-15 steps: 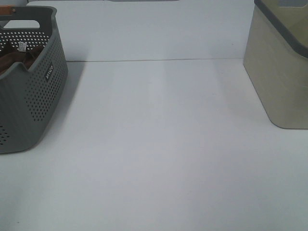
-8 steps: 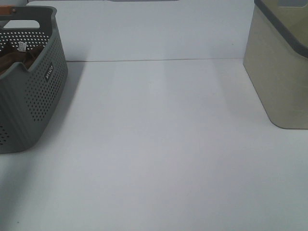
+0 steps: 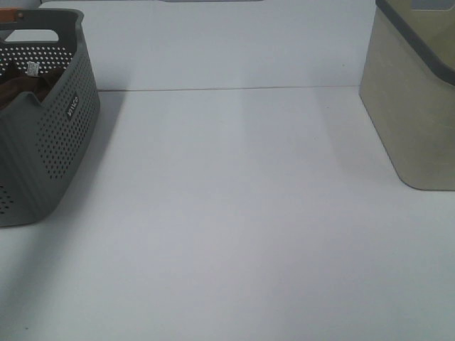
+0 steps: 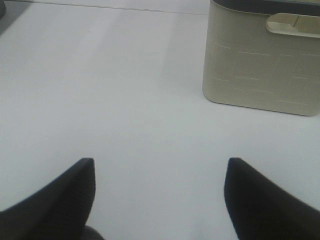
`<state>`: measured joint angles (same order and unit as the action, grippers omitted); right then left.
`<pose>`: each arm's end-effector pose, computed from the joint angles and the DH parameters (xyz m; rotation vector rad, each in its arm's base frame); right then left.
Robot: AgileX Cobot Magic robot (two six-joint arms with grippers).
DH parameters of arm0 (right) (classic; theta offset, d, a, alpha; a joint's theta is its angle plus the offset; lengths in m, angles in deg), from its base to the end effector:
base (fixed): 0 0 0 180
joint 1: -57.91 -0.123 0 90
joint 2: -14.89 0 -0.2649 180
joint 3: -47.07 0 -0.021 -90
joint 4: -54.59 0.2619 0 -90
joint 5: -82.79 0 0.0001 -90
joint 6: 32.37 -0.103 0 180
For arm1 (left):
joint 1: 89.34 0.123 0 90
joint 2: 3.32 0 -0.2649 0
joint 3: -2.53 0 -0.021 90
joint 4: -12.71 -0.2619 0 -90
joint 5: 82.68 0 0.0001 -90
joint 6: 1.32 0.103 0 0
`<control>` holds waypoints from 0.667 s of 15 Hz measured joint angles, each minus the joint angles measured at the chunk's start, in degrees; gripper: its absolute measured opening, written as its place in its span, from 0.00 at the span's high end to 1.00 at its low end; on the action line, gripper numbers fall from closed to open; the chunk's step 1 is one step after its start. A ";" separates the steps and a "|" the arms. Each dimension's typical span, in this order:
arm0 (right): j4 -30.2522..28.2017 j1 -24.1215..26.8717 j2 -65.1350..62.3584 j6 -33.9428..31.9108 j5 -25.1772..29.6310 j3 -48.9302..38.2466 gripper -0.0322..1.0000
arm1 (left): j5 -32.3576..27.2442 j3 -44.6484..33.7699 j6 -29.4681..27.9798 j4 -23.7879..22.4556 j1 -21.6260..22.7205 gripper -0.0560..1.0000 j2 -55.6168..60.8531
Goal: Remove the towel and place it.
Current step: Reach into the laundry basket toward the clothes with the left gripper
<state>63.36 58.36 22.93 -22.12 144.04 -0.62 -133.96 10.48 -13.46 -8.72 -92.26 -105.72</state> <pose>0.0336 0.0135 0.2789 -0.1824 2.0246 0.0656 0.3790 0.0101 0.3027 -0.0193 2.4870 0.3526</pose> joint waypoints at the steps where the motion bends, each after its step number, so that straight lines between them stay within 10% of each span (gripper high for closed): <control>1: 0.00 0.00 0.00 0.00 0.00 0.00 0.30 | -1.20 4.35 0.00 -0.17 0.63 0.37 -3.78; 10: 0.00 0.00 0.00 0.00 0.00 0.00 0.30 | -3.84 29.74 0.46 1.15 7.68 0.37 -28.07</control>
<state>63.36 58.36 22.93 -22.12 144.04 -0.62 -137.79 40.22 -13.00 -7.58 -84.58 -133.80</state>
